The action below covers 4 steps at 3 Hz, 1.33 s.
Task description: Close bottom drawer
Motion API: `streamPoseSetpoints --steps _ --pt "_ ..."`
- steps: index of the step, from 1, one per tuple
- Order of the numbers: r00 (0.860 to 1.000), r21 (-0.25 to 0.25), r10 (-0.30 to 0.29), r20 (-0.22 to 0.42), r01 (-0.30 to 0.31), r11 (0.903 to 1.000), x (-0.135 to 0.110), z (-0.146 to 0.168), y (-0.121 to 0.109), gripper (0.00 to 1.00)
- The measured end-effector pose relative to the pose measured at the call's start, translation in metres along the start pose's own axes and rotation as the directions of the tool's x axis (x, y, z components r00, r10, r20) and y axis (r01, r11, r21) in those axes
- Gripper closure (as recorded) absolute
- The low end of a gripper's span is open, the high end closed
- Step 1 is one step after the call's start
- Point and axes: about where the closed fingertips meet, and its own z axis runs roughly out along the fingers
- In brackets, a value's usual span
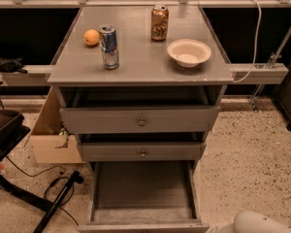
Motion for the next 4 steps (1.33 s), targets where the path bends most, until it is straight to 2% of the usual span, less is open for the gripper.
streamPoseSetpoints --steps 1,2,3,4 --pt "0.999 -0.069 0.035 0.012 -0.034 0.997 0.011 0.031 0.017 0.88" --pt "0.999 -0.069 0.035 0.012 -0.034 0.997 0.011 0.031 0.017 1.0" --pt "0.999 -0.094 0.029 0.022 -0.026 0.9952 0.007 0.046 0.014 1.0" --pt "0.997 -0.151 0.028 0.075 -0.016 0.9883 0.009 0.082 -0.003 1.0"
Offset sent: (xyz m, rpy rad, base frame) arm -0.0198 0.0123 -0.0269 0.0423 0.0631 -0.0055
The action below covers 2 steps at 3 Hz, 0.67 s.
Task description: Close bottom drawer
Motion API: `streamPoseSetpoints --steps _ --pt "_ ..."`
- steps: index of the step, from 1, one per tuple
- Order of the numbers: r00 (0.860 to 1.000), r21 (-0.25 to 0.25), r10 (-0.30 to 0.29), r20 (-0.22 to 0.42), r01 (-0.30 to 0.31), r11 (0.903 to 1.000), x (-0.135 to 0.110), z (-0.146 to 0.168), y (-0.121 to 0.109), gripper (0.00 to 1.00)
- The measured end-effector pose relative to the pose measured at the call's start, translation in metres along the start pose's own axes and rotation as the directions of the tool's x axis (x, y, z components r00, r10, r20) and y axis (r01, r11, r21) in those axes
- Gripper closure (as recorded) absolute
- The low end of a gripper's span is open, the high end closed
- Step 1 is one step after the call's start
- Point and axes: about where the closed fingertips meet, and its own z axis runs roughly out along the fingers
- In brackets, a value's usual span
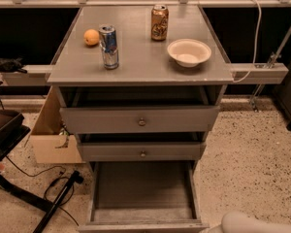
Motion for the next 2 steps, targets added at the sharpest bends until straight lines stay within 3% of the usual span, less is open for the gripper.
streamPoseSetpoints --steps 1,2 --pt "0.997 -0.07 0.005 0.072 0.001 0.9975 0.013 0.06 -0.05 1.0" --pt "0.991 -0.123 0.039 0.127 -0.023 0.9922 0.024 0.112 -0.077 1.0"
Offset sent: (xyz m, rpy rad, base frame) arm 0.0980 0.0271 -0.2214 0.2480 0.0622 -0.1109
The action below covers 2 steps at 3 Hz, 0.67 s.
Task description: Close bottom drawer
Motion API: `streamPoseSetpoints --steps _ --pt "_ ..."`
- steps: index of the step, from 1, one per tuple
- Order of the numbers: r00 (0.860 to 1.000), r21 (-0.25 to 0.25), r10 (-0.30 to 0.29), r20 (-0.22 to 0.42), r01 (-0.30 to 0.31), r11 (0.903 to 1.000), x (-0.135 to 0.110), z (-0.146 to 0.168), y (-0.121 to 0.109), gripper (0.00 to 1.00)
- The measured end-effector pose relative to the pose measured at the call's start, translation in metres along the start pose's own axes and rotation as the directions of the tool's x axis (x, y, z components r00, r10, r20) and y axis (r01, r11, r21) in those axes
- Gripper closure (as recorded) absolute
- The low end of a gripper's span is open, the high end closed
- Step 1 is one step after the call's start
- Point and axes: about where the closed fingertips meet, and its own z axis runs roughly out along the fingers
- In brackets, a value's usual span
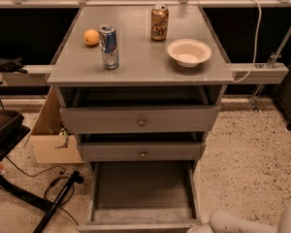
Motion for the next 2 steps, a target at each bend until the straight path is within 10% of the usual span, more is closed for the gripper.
streamPoseSetpoints --steps 2 --pt "0.993 0.056 0.043 0.107 -0.049 0.9972 0.021 0.087 -0.085 1.0"
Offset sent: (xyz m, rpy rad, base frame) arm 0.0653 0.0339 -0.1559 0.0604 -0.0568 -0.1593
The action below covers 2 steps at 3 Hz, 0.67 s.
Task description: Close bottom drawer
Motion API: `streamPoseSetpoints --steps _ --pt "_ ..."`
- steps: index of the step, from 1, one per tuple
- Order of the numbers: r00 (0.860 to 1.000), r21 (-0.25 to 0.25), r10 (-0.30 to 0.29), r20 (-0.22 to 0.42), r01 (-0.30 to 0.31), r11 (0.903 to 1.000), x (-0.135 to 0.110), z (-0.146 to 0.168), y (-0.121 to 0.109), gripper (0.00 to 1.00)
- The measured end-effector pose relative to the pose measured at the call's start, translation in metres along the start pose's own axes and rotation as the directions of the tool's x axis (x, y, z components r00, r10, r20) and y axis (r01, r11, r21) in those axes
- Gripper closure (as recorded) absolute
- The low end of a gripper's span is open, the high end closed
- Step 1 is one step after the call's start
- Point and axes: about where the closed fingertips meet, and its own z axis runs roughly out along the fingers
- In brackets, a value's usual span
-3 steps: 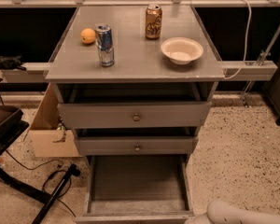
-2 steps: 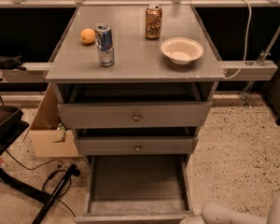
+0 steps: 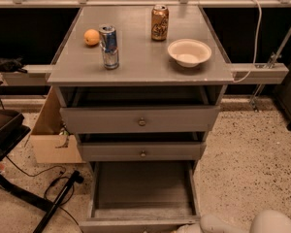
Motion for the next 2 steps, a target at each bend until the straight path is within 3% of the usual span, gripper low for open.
streamPoseSetpoints --steps 2 --pt "0.998 0.054 -0.015 0.064 0.011 0.9985 -0.01 0.008 -0.028 1.0"
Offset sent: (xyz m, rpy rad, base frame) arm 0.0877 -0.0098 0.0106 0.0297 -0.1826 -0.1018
